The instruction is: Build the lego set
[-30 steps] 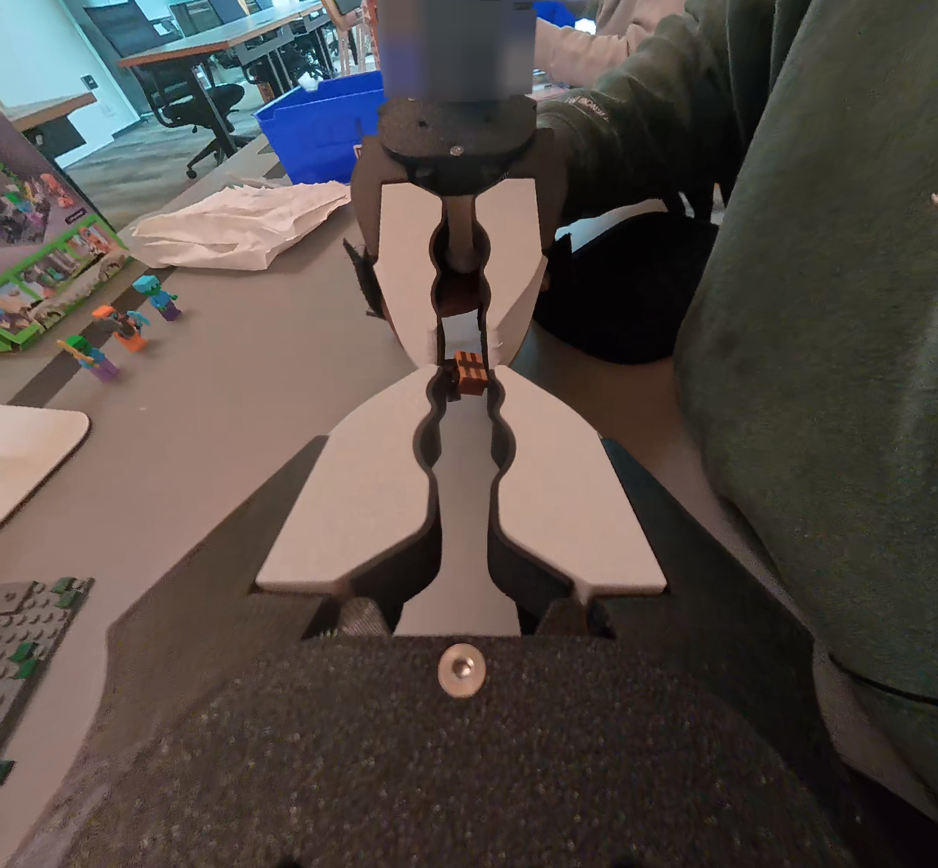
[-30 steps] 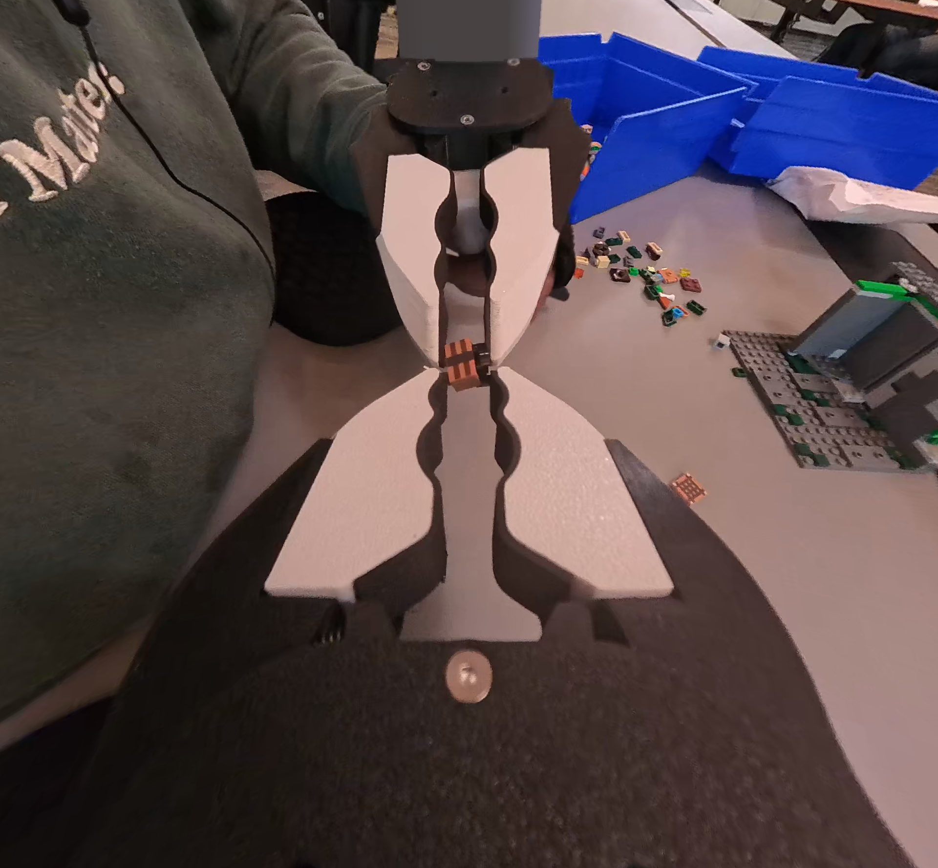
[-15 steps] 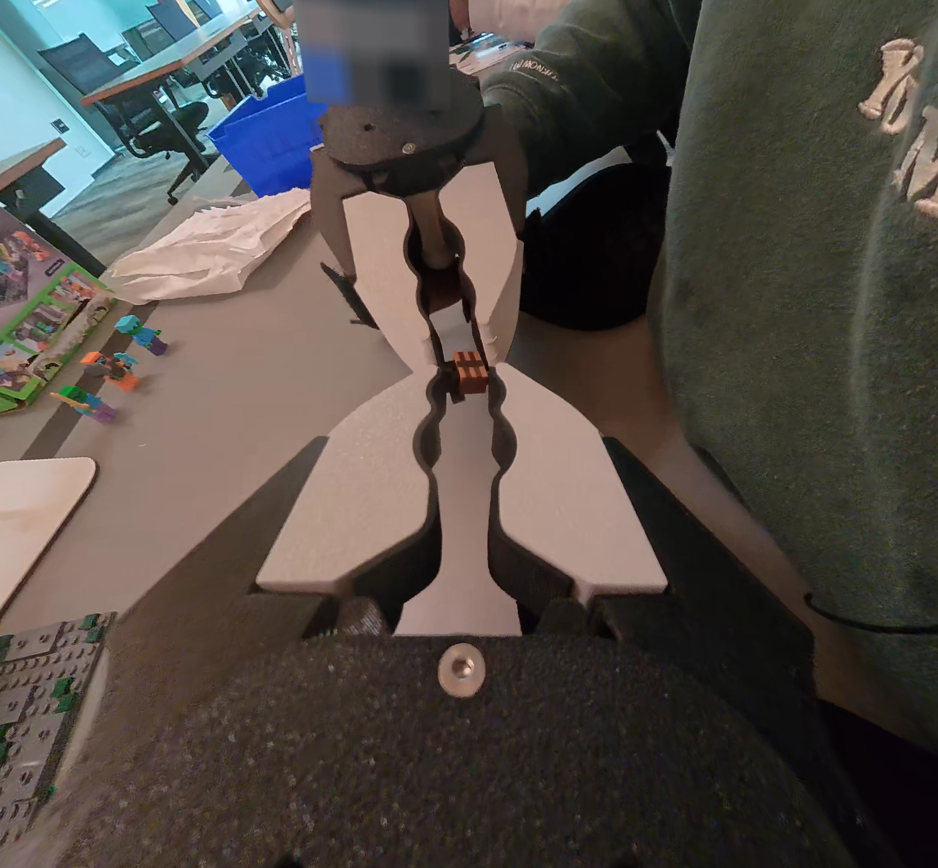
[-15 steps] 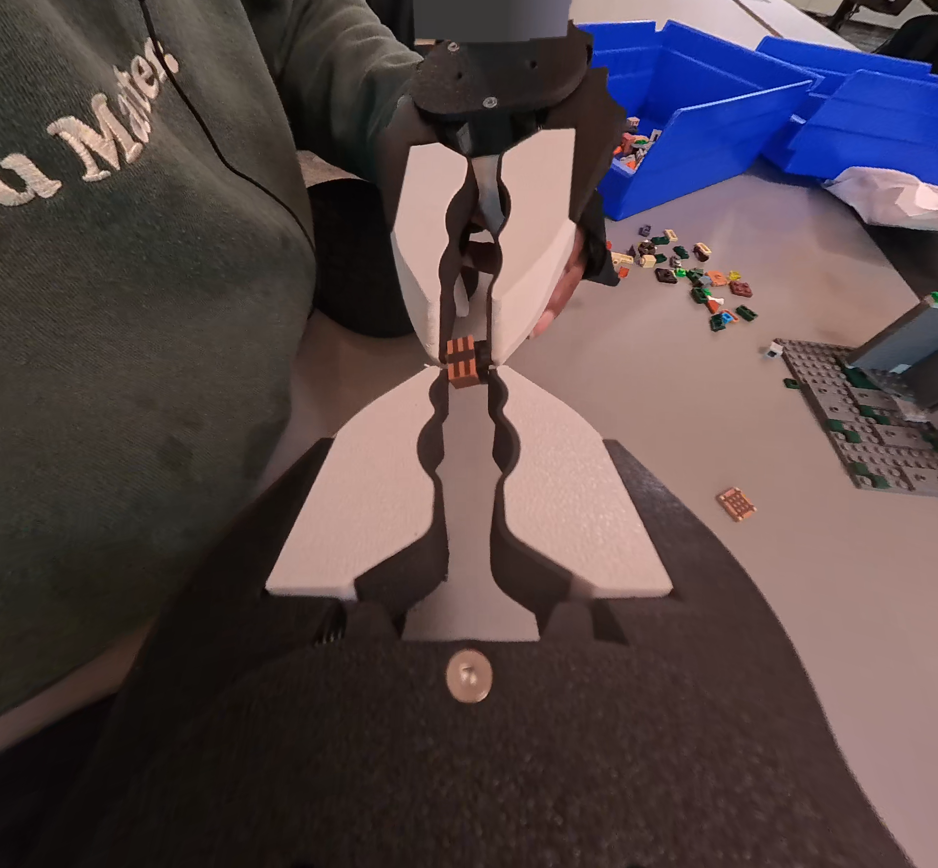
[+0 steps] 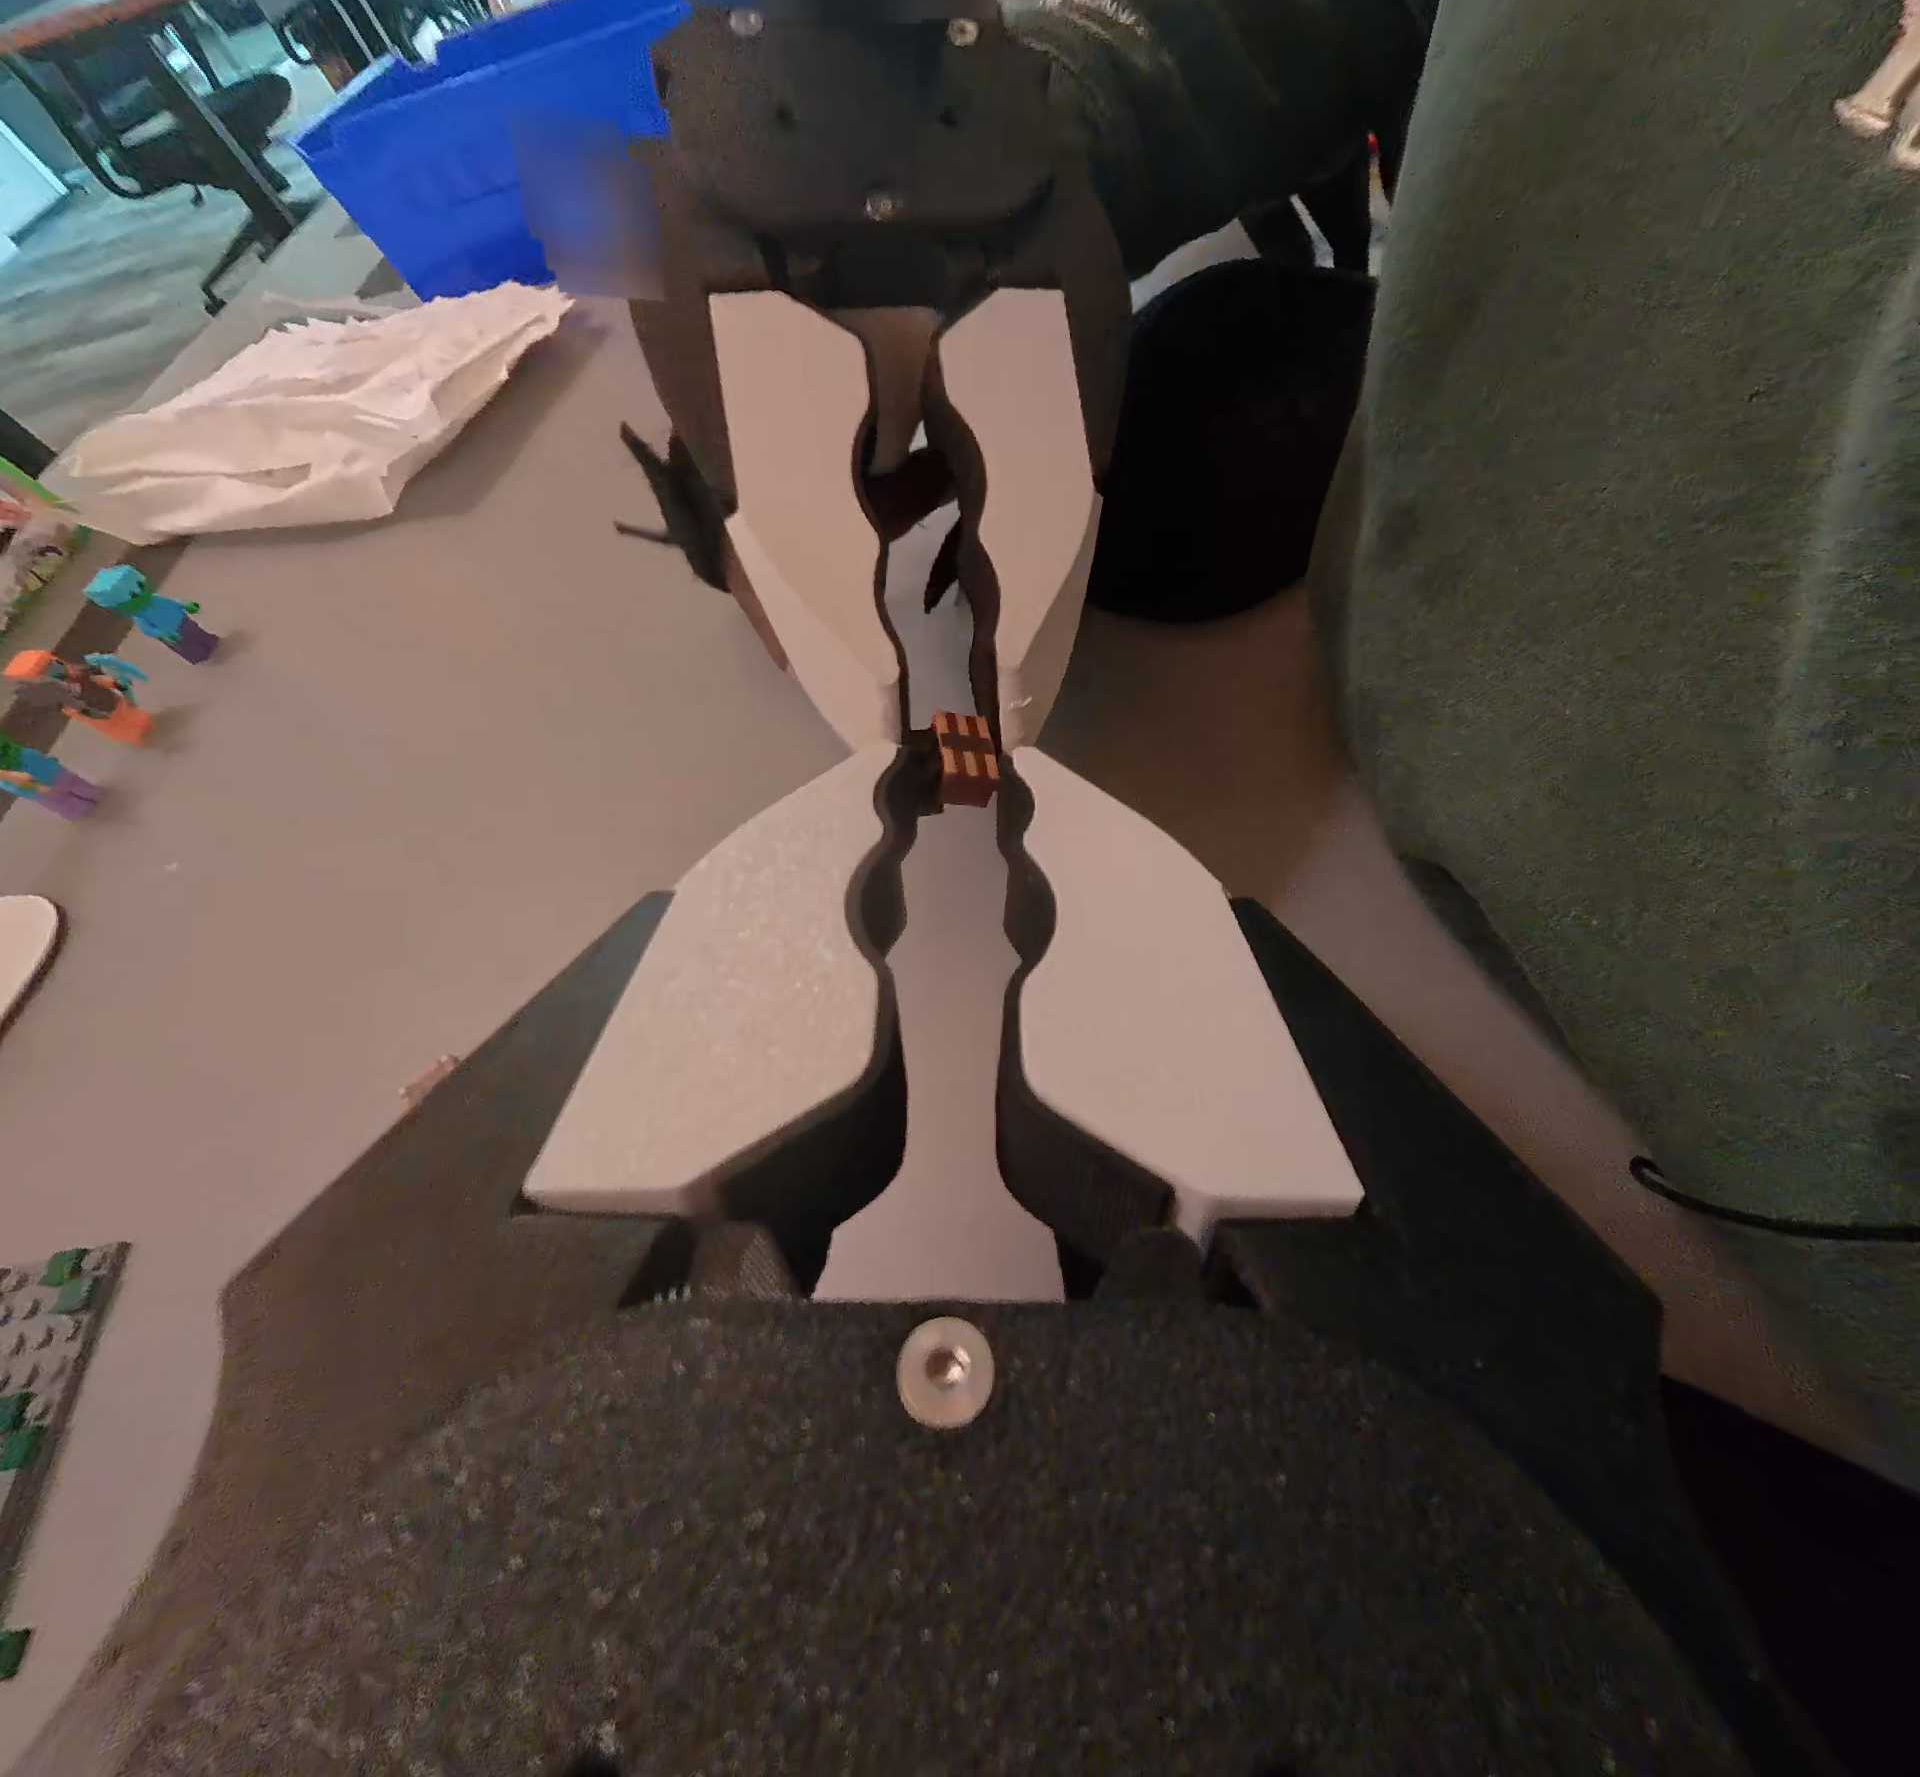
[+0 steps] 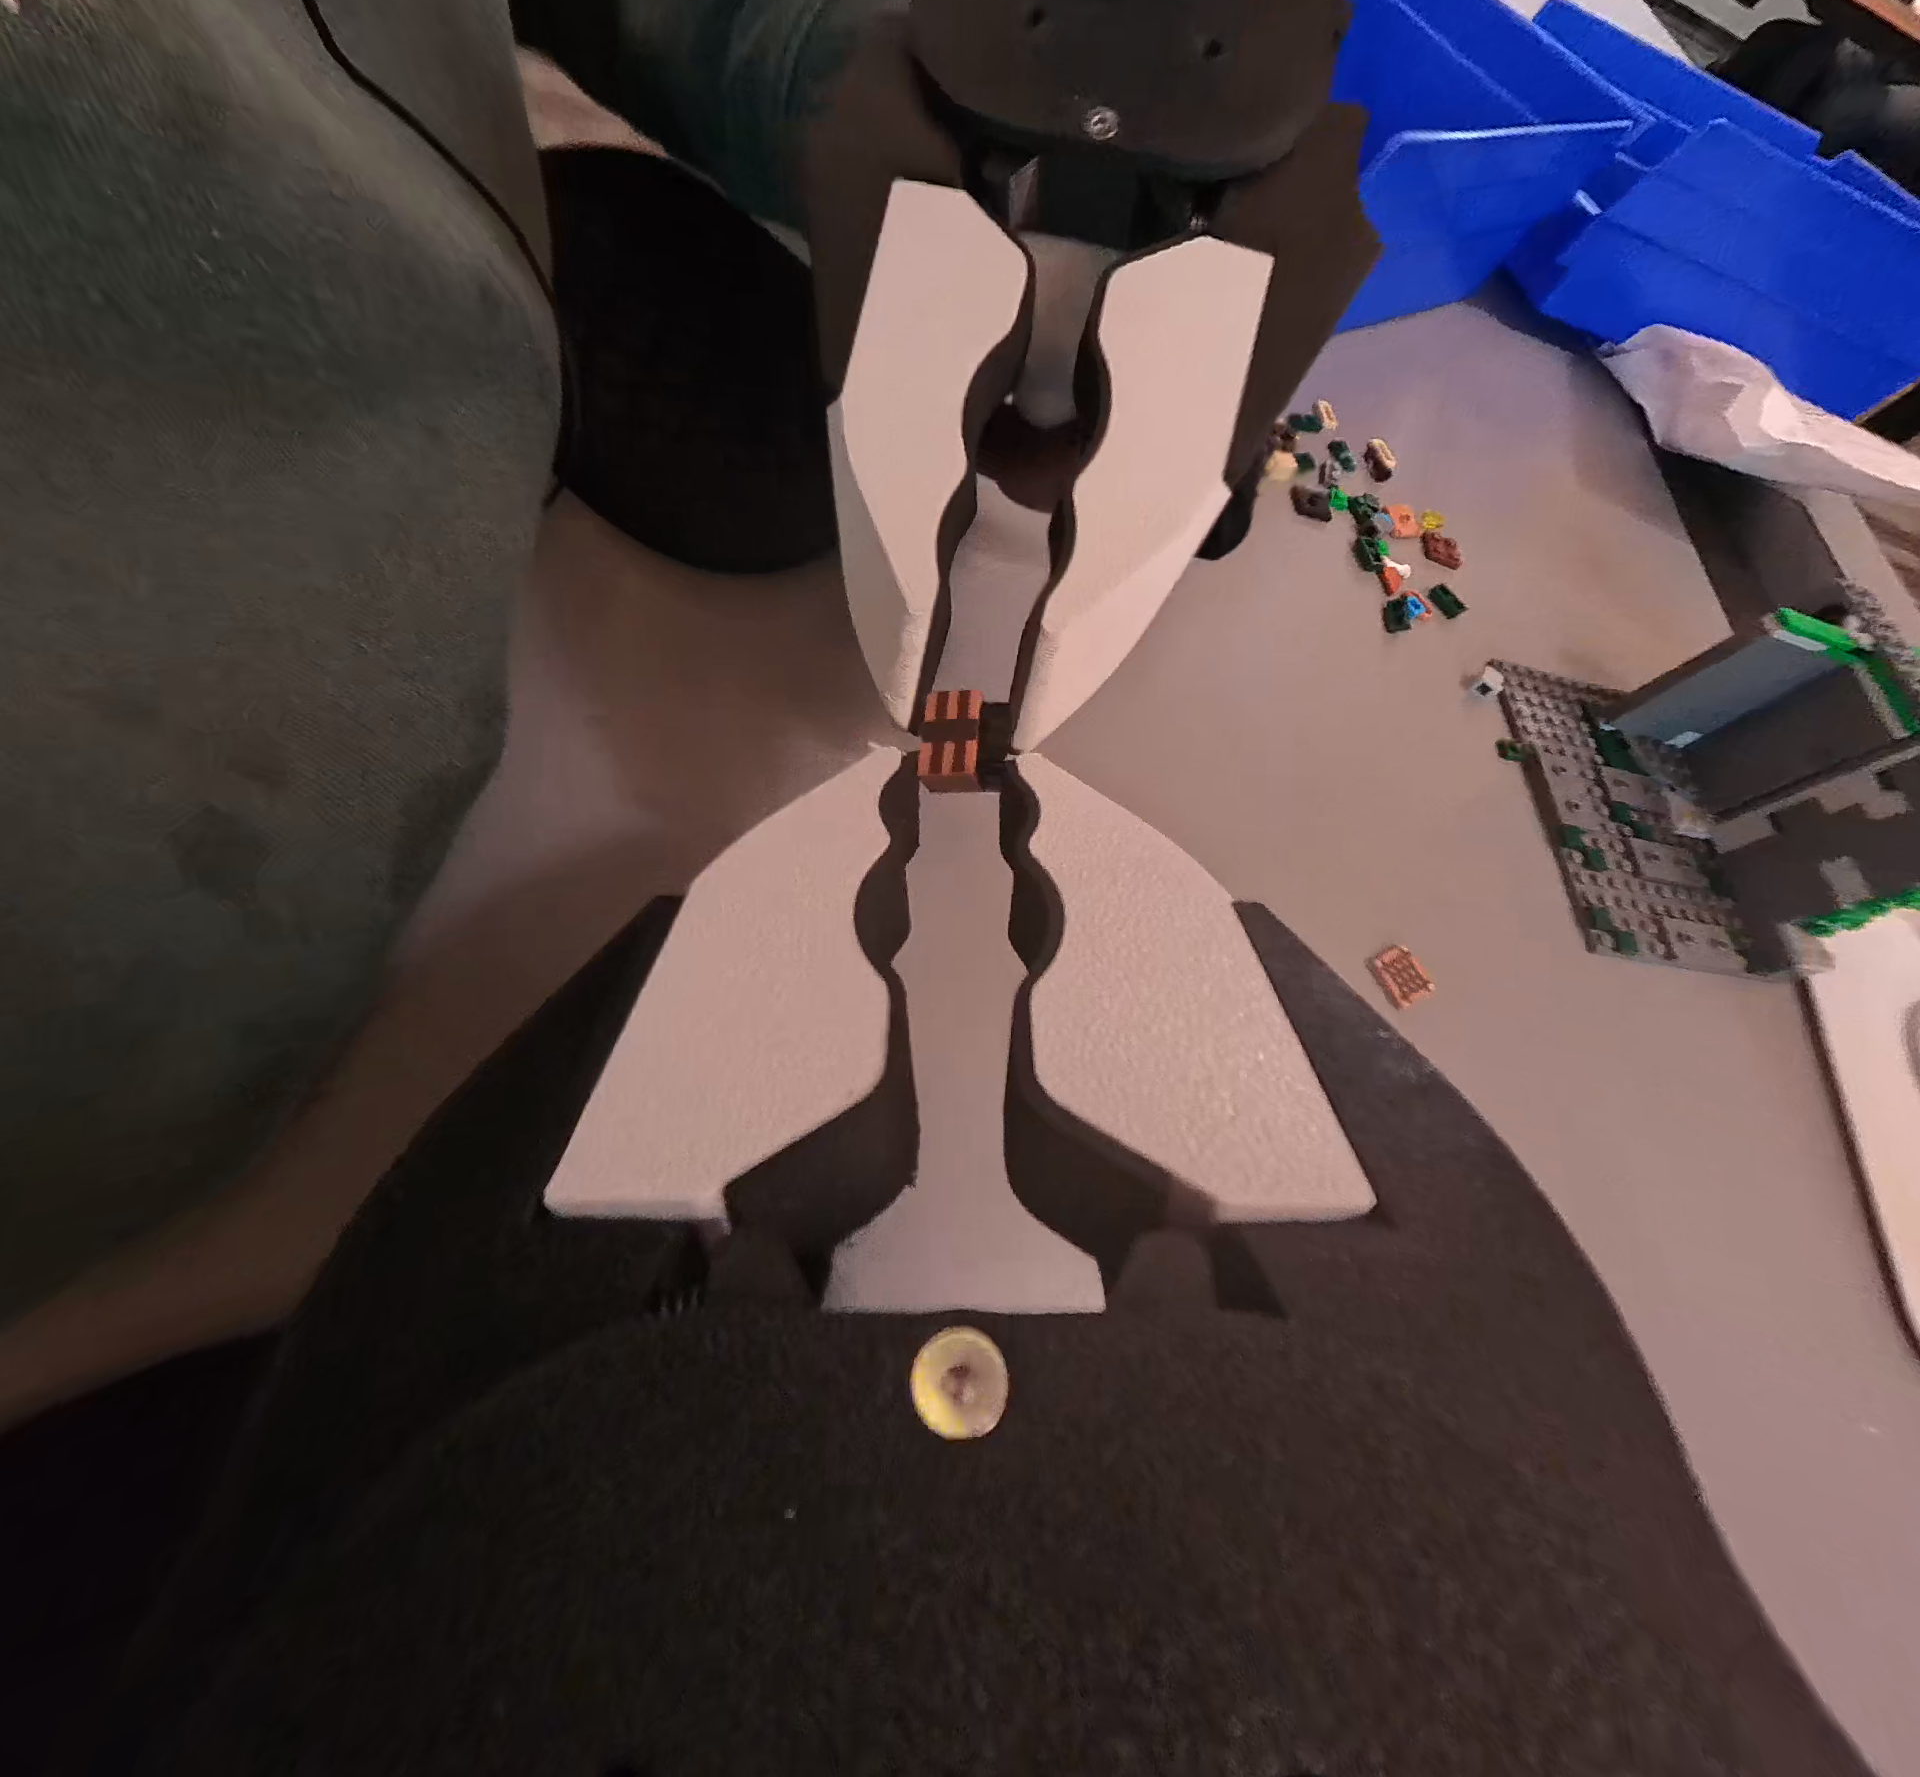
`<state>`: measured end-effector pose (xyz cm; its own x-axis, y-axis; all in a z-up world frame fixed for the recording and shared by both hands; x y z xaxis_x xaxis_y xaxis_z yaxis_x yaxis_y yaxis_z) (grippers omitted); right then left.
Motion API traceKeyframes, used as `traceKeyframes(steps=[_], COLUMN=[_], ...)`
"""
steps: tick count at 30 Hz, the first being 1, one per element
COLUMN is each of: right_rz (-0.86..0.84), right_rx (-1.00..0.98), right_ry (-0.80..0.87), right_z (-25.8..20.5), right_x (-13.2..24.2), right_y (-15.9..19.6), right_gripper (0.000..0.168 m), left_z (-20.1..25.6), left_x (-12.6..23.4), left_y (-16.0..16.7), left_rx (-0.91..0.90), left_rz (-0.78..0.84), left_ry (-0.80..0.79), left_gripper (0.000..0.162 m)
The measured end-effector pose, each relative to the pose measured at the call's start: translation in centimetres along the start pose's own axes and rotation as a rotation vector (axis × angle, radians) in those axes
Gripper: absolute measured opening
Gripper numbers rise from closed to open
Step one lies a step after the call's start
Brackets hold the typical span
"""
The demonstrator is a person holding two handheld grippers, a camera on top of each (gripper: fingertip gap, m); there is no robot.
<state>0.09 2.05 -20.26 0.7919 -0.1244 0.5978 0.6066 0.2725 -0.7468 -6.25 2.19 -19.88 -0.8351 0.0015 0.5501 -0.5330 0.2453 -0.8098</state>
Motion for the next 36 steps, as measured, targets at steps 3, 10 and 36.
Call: traceKeyframes(steps=[3,10,36], right_rz=[-0.03,-0.007,-0.033], right_rx=[0.026,-0.084,-0.115], right_ry=[0.02,-0.047,-0.09], right_z=[-0.1,-0.2,-0.6], right_x=[-0.2,-0.4,-0.9], right_y=[0.2,0.5,0.6], right_gripper=[0.014,0.014,0.013], left_z=[0.0,0.2,0.7], left_x=[-0.1,-0.2,-0.5], left_y=[0.2,0.5,1.3], left_rx=[0.015,0.02,0.077], left_rz=[-0.021,-0.009,-0.195], left_ry=[0.015,-0.024,0.05], left_gripper=[0.015,0.016,0.015])
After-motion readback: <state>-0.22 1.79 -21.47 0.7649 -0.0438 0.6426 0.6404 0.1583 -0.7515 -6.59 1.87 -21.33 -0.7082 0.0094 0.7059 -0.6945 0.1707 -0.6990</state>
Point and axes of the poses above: each gripper's, where its closed fingertips meet, x back along the fingers, y out of its underside, z = x × y across the jaws, the point moved 4 cm from there along x, back along the fingers, and after that the axes turned 10 degrees about -z, right-handed, at the moved point
